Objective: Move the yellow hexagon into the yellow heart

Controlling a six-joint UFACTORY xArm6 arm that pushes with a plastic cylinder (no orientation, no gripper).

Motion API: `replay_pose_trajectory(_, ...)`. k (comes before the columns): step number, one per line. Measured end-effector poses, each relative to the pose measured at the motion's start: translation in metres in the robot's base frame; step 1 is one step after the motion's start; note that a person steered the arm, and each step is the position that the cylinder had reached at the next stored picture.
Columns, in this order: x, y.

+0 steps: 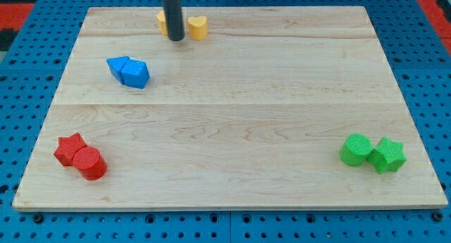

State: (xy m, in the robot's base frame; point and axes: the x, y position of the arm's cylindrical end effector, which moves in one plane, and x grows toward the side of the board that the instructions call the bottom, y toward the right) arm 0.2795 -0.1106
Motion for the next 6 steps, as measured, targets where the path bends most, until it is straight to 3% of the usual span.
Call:
replay_pose_trajectory(1,-0.008,-0.081)
replay_pose_trajectory(2,-0.024,-0.085)
replay_pose_trajectory(4,-0.017,-0.006)
replay_pose_trajectory(6,-0.017,0.007)
